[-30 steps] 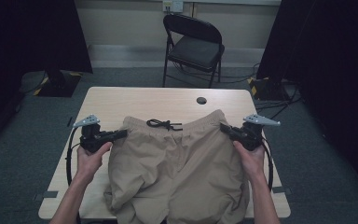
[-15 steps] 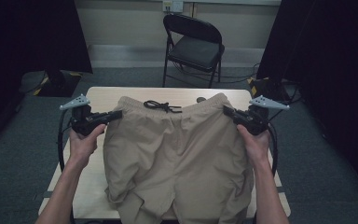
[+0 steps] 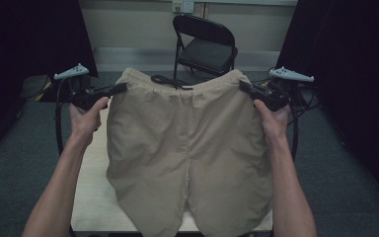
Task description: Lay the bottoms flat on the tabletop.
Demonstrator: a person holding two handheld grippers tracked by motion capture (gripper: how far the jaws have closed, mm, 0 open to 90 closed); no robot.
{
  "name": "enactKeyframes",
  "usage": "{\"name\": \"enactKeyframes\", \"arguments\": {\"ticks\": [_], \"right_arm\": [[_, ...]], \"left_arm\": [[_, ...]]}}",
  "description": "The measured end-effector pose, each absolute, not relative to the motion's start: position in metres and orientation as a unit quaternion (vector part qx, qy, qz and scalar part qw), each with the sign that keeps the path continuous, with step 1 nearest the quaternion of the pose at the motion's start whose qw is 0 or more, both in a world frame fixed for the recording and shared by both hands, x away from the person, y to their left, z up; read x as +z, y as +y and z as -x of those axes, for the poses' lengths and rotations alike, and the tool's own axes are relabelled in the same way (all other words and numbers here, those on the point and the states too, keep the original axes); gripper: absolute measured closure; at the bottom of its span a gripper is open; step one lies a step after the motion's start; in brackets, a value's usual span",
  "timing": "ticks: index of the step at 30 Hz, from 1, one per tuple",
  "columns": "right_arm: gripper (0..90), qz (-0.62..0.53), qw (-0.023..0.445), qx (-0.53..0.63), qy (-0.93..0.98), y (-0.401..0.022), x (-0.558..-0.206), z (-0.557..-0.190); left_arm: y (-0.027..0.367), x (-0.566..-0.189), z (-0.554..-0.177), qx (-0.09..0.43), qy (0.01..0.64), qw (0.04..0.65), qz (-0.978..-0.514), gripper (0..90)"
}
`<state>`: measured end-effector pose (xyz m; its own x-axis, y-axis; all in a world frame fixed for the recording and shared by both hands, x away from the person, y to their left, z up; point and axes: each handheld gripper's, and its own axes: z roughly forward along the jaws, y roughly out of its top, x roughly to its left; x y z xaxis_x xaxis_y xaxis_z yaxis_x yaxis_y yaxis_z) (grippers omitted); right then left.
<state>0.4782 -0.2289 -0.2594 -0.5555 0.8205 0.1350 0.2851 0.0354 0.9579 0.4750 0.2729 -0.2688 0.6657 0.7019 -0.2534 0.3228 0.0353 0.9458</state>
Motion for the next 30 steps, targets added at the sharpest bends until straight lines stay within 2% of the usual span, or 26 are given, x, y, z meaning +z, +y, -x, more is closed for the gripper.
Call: {"name": "enactKeyframes", "arguments": {"ticks": [7,8,9,10,13,19,30], "right_arm": [[86.6,-0.416,0.241,0.57,0.667,-0.225,-0.231,-0.515],[80.6,-0.42,0.242,0.566,0.667,-0.226,-0.229,-0.521],[68.2,-0.435,0.245,0.556,0.664,-0.227,-0.229,-0.528],[60.8,-0.45,0.251,0.542,0.664,-0.228,-0.231,-0.533],[52.1,-0.472,0.254,0.518,0.667,-0.234,-0.239,-0.541],[49.7,-0.48,0.236,0.503,0.679,-0.242,-0.275,-0.536],[47.2,-0.444,0.195,0.506,0.713,-0.214,-0.333,-0.491]], "left_arm": [[0.271,-0.248,-0.509,0.168,0.391,0.623,-0.656,87.4],[0.27,-0.25,-0.514,0.173,0.402,0.622,-0.649,80.4],[0.271,-0.253,-0.518,0.168,0.412,0.621,-0.646,73.0],[0.27,-0.256,-0.52,0.165,0.412,0.62,-0.647,71.9],[0.268,-0.264,-0.52,0.167,0.411,0.611,-0.656,69.4],[0.271,-0.292,-0.518,0.148,0.425,0.596,-0.665,68.2],[0.27,-0.341,-0.493,0.118,0.413,0.574,-0.698,74.3]]}}
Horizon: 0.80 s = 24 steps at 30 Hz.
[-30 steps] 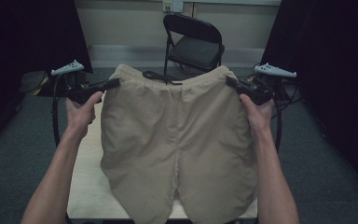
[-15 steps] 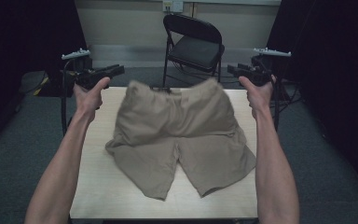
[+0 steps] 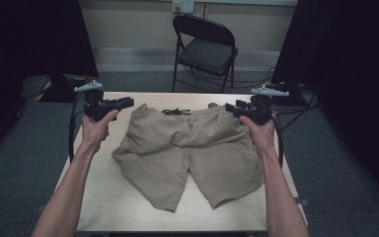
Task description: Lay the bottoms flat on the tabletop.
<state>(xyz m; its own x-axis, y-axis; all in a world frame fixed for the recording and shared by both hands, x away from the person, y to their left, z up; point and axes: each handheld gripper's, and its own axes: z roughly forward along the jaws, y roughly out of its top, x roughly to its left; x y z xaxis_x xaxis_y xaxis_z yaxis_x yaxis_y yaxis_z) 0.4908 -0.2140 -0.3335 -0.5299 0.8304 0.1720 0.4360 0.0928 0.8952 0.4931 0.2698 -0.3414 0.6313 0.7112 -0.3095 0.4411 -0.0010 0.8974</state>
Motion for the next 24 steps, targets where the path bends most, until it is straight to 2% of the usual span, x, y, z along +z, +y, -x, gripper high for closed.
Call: {"name": "enactKeyframes", "arguments": {"ticks": [7,10,13,24], "right_arm": [[45.0,-0.422,0.168,0.516,0.727,-0.191,-0.367,-0.458],[43.9,-0.414,0.161,0.512,0.735,-0.181,-0.377,-0.45],[42.7,-0.399,0.139,0.51,0.75,-0.162,-0.398,-0.435],[41.4,-0.387,0.101,0.485,0.778,-0.126,-0.445,-0.408]], "left_arm": [[0.272,-0.367,-0.463,0.106,0.394,0.559,-0.721,76.5],[0.27,-0.375,-0.454,0.107,0.386,0.553,-0.73,74.6],[0.27,-0.395,-0.44,0.087,0.389,0.554,-0.731,74.5],[0.261,-0.436,-0.409,0.062,0.393,0.524,-0.753,77.7]]}}
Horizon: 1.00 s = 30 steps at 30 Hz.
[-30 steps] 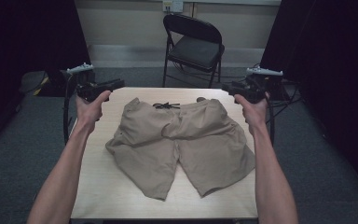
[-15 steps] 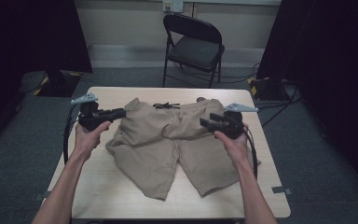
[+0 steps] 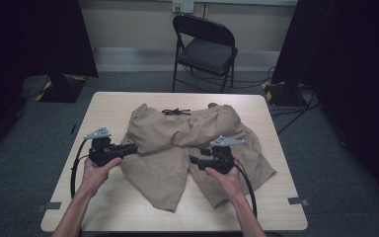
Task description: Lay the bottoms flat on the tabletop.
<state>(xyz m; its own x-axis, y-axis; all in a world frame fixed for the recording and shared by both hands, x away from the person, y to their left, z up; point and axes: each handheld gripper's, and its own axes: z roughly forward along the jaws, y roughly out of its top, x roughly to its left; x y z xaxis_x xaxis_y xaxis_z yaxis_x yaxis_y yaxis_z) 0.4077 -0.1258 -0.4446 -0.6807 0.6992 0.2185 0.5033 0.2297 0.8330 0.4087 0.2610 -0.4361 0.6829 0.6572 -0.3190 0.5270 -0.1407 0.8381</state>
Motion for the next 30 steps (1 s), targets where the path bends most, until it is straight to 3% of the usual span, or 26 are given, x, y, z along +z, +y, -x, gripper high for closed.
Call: {"name": "enactKeyframes", "arguments": {"ticks": [9,21,30], "right_arm": [[39.7,-0.365,0.06,0.469,0.802,-0.086,-0.477,-0.385],[33.4,-0.335,0.019,0.455,0.825,-0.025,-0.501,-0.372],[31.7,-0.32,0.006,0.457,0.83,-0.009,-0.502,-0.369]], "left_arm": [[0.271,-0.467,-0.386,0.067,0.415,0.482,-0.769,72.3],[0.276,-0.485,-0.386,0.065,0.441,0.467,-0.764,53.1],[0.27,-0.495,-0.388,0.064,0.447,0.446,-0.773,52.6]]}}
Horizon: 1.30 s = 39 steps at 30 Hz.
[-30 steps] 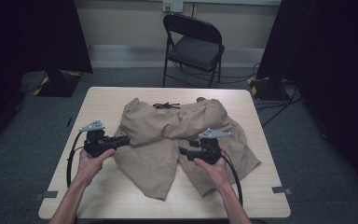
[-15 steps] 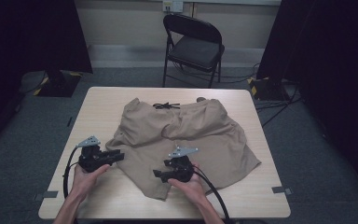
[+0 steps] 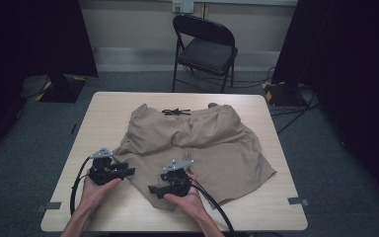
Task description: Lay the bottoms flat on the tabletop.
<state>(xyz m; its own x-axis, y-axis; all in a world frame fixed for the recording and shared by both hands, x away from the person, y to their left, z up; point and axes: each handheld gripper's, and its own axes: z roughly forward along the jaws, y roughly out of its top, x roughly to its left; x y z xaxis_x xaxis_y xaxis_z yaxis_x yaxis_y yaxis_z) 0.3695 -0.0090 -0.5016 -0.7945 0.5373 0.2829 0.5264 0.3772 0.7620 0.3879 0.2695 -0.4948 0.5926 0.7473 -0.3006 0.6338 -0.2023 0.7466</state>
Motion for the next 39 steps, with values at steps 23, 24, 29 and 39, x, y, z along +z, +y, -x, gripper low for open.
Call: {"name": "enactKeyframes", "arguments": {"ticks": [23,24,29,39], "right_arm": [[27.9,-0.309,0.004,0.45,0.838,-0.001,-0.499,-0.373],[27.9,-0.31,0.005,0.451,0.837,0.0,-0.499,-0.373],[30.2,-0.314,0.01,0.454,0.834,0.002,-0.497,-0.374],[90.0,-0.316,0.021,0.481,0.817,-0.013,-0.488,-0.381]], "left_arm": [[0.23,-0.466,-0.39,0.003,0.391,0.525,-0.756,88.9],[0.228,-0.465,-0.39,-0.001,0.389,0.53,-0.754,88.9],[0.22,-0.459,-0.392,-0.008,0.381,0.537,-0.752,88.9],[0.212,-0.446,-0.397,-0.013,0.37,0.556,-0.744,83.1]]}}
